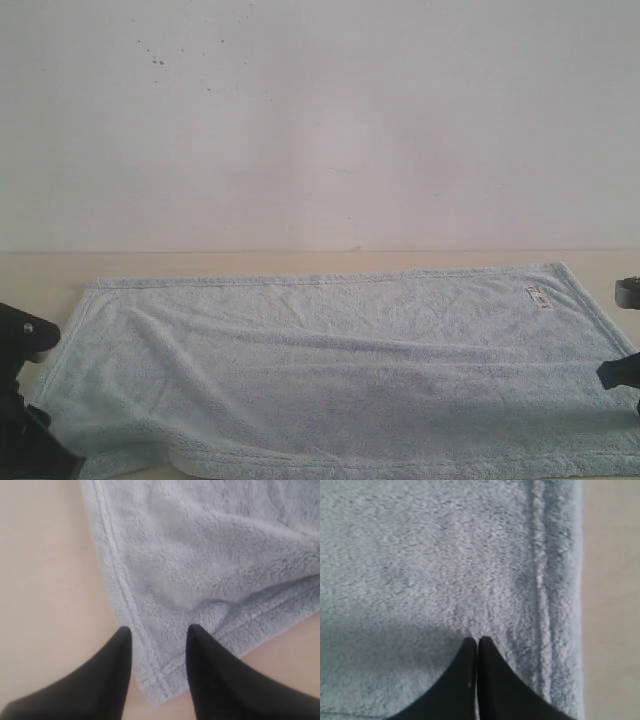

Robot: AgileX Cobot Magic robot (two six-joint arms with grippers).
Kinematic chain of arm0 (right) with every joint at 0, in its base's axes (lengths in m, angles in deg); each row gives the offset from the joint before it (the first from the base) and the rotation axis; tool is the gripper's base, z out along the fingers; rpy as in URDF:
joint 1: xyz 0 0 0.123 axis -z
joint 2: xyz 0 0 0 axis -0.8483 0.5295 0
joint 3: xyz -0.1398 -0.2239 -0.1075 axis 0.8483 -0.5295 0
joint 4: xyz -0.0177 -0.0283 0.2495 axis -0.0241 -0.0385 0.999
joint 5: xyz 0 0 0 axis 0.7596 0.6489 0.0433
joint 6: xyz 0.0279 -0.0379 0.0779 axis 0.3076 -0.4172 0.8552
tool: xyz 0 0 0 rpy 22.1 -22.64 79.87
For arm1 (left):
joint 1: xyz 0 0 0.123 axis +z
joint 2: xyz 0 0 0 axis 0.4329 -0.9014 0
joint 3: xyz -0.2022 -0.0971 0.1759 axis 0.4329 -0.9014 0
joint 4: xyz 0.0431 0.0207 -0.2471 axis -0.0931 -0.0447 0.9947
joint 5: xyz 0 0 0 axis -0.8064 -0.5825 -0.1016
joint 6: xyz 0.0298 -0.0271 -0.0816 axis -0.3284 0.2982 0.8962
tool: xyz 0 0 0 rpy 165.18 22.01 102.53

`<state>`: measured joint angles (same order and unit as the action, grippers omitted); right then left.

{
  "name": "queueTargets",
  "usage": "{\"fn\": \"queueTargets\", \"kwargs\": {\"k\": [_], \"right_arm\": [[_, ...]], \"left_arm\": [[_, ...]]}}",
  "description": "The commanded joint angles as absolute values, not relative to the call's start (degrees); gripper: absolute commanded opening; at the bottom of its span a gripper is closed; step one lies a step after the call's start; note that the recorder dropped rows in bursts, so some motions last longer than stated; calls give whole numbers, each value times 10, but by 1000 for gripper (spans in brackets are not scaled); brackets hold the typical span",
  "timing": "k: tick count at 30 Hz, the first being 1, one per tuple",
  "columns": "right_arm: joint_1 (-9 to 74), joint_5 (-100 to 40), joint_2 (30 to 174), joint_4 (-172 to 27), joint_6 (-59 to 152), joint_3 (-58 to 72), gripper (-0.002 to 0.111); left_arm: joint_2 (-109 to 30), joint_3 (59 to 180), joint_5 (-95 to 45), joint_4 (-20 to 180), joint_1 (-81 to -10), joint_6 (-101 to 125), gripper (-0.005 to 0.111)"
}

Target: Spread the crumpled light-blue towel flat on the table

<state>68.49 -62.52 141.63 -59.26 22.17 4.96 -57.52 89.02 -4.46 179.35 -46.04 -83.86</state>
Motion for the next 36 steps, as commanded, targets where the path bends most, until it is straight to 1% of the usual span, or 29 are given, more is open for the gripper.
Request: {"fn": "queueTargets", "kwargs": {"k": [1, 4, 6, 8, 17, 24, 31, 36], "right_arm": [[671, -622, 1409, -584, 212, 47, 0], [671, -622, 1409, -579, 211, 47, 0], [671, -621, 1409, -578, 209, 47, 0], [671, -619, 1409, -578, 208, 47, 0], [671, -619, 1409, -578, 208, 47, 0], [671, -619, 1409, -578, 208, 47, 0], [671, -619, 1409, -578, 204, 47, 0], [671, -628, 1409, -578, 204, 47, 0]], "left_arm": [[-620, 888, -67, 1798, -462, -800, 33], [-639, 888, -67, 1798, -462, -759, 21], [-648, 888, -70, 1798, -462, -739, 11], [-655, 888, -71, 1798, -462, -727, 4], [-663, 888, -84, 1788, -462, -692, 4], [-663, 889, -52, 1760, -462, -672, 4], [-668, 916, -52, 1746, -462, -672, 4], [-700, 940, -99, 1752, -462, -668, 4]]}}
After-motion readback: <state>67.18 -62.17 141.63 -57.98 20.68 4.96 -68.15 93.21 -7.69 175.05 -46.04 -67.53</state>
